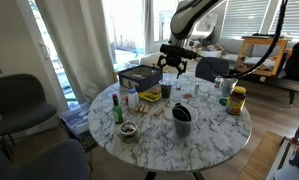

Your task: Put one wooden chip on top of the white bottle with a blue cap

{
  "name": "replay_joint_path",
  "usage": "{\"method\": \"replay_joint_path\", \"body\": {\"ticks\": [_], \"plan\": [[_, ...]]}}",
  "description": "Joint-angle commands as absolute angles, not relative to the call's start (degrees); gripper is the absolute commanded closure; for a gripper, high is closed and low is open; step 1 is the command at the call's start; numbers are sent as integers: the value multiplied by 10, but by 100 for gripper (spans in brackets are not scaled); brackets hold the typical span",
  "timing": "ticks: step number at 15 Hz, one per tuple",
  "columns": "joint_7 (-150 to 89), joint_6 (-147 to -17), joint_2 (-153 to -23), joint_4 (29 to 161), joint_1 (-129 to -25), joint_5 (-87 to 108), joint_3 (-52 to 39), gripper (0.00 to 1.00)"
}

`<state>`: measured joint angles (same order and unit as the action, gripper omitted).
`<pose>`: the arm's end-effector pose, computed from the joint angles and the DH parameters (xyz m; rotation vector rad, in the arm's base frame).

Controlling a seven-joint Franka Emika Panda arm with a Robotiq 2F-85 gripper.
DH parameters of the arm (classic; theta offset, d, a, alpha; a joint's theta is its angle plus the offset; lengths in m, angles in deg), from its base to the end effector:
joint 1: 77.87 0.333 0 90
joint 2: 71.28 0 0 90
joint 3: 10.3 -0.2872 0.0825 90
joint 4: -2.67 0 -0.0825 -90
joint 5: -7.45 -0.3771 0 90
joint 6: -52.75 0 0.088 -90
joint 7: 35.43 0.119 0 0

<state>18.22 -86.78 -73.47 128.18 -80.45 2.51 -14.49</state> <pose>0.5525 0.0163 0.3532 -2.6370 1.3870 -0.2281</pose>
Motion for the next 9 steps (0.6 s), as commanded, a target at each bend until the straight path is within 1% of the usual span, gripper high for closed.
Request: {"method": "replay_joint_path", "body": {"ticks": [1, 3, 4, 9], "plan": [[257, -925, -829, 1260, -766, 51, -134, 0], [276, -909, -868, 1243, -755, 36, -122, 0], [249, -916, -830, 1269, -753, 30, -124, 0], [258, -914, -852, 1256, -747, 28, -117, 0]]}}
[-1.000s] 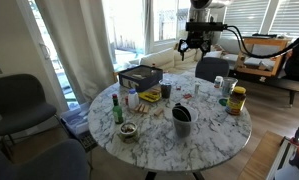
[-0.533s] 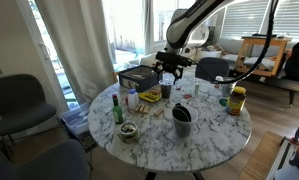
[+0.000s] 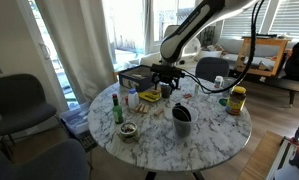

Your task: Put one wooden chip on top of the white bottle with a blue cap

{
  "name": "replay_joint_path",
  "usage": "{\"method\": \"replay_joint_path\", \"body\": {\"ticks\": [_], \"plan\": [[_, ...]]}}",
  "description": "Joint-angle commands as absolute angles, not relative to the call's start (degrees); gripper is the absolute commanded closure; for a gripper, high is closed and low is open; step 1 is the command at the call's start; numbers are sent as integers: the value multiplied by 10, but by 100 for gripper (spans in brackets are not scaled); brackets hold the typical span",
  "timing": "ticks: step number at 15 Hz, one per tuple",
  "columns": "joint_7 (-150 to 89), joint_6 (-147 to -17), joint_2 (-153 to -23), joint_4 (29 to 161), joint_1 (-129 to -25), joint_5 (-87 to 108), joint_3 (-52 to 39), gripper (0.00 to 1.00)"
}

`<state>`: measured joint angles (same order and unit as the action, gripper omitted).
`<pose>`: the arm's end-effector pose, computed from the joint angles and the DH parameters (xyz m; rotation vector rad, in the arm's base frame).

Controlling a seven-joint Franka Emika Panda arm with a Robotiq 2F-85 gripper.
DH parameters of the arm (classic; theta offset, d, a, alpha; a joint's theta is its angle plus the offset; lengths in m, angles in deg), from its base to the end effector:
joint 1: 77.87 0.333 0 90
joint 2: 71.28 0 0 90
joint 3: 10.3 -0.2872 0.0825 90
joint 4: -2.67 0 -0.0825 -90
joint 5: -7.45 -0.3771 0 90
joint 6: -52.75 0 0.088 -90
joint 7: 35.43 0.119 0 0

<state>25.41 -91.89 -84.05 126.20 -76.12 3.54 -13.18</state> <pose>0.5666 0.0456 0.2744 -2.6186 1.4921 -0.1403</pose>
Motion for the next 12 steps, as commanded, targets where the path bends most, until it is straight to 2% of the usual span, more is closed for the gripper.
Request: {"method": "replay_joint_path", "body": {"ticks": [1, 5, 7, 12], "plan": [[227, -901, -869, 1244, -758, -10, -126, 0], [31, -869, -910, 1224, -823, -202, -176, 0], [-46, -823, -920, 1210, -832, -264, -159, 0], [-30, -834, -914, 1218, -809, -258, -118, 0]]}}
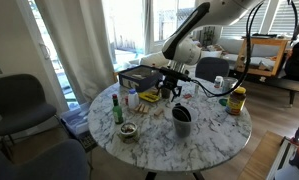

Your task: Put one wooden chip on top of the white bottle with a blue cap

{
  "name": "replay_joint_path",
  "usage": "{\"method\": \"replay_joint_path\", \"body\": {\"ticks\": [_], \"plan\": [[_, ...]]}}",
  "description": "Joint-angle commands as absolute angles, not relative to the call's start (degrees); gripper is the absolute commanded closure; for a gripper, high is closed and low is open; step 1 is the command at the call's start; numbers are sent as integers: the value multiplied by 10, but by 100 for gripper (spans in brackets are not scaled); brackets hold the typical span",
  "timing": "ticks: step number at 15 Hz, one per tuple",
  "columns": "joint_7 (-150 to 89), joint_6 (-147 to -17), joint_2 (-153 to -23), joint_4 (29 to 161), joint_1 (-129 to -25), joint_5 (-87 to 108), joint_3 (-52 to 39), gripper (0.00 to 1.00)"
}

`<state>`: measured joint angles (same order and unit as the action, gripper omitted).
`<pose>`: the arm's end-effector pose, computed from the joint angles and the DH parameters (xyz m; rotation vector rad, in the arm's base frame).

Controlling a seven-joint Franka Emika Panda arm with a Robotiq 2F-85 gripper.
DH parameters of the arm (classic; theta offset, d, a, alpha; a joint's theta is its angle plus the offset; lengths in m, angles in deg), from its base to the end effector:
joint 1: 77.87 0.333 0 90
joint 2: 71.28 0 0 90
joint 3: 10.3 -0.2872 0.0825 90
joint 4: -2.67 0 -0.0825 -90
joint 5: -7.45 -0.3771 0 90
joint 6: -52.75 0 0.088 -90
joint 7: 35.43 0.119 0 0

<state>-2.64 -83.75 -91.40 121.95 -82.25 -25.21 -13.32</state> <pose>0.5685 -0.0035 0.2207 -2.4079 1.3596 0.2203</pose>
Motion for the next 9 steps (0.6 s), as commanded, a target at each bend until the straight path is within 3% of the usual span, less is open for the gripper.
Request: {"method": "replay_joint_path", "body": {"ticks": [1, 9], "plan": [[-30, -834, -914, 1218, -806, -258, -119, 0], [91, -654, -1003, 1078, -818, -225, -73, 0]]}}
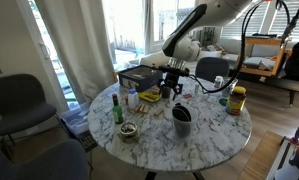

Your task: Put one wooden chip on top of the white bottle with a blue cap

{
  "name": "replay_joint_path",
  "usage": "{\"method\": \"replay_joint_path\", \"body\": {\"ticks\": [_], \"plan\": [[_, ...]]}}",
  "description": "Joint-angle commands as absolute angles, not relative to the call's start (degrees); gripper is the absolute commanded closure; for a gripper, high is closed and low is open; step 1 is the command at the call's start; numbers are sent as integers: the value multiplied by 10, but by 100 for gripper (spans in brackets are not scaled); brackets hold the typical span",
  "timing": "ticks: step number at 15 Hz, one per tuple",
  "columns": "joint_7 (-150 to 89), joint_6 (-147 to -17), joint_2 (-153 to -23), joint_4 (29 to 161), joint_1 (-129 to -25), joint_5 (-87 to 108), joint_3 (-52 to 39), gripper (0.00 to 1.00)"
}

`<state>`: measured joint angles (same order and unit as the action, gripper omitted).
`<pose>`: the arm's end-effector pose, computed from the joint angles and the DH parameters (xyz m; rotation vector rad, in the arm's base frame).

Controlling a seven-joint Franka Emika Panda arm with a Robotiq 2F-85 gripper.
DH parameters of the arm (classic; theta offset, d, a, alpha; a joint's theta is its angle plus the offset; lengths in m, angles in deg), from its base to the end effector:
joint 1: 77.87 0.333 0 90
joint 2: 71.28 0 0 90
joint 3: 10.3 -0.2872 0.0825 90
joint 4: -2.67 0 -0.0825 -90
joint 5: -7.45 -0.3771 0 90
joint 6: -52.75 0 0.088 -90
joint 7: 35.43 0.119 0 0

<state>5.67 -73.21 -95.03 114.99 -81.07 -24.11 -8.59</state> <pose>0.5826 -0.0265 0.2201 -2.3218 1.5364 0.4039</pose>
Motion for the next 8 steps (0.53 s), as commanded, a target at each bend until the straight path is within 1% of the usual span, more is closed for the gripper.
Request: {"method": "replay_joint_path", "body": {"ticks": [1, 3, 4, 5, 8], "plan": [[96, -626, -1016, 1061, -820, -225, -70, 0], [87, -591, -1040, 1037, -825, -232, -71, 0], [82, -599, -1049, 1032, -825, -237, -70, 0], [76, -616, -1015, 1065, -820, -238, -68, 0], [76, -616, -1041, 1046, -821, -238, -69, 0]]}}
